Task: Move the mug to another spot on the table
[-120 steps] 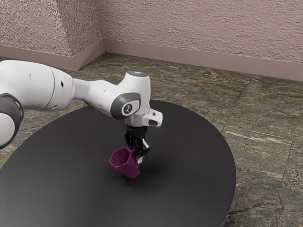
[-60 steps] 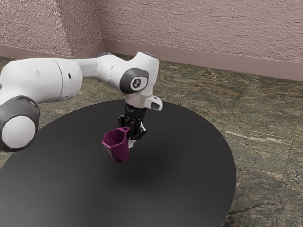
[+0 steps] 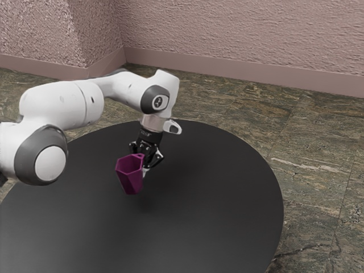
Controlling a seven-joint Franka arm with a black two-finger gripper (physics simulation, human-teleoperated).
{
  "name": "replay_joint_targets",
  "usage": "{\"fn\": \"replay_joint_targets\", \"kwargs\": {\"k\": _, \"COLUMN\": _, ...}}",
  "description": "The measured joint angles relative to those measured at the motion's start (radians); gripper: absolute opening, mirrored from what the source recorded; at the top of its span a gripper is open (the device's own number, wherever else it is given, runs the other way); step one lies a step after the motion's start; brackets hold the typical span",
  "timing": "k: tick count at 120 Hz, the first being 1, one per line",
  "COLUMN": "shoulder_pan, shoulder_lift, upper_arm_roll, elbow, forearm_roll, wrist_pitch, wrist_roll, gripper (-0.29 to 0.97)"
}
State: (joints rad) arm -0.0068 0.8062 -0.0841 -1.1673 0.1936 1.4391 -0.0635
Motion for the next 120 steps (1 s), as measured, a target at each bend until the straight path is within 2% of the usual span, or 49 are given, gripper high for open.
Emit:
{"fn": "replay_joint_targets", "kwargs": {"k": 84, "shoulder_pan": 0.028, "shoulder_lift": 0.064, "upper_arm_roll": -0.003, "elbow": 0.029, "forearm_roll": -0.064, "wrist_pitch": 0.009, "wrist_roll": -0.030, "gripper": -0.10}}
{"fn": "replay_joint_targets", "kwargs": {"k": 106, "shoulder_pan": 0.032, "shoulder_lift": 0.064, "upper_arm_roll": -0.002, "elbow": 0.028, "forearm_roll": -0.094, "wrist_pitch": 0.019, "wrist_roll": -0.034, "gripper": 0.28}}
{"fn": "replay_joint_targets", "kwargs": {"k": 120, "shoulder_pan": 0.036, "shoulder_lift": 0.057, "upper_arm_roll": 0.000, "elbow": 0.029, "forearm_roll": -0.102, "wrist_pitch": 0.065, "wrist_roll": -0.025, "gripper": 0.45}}
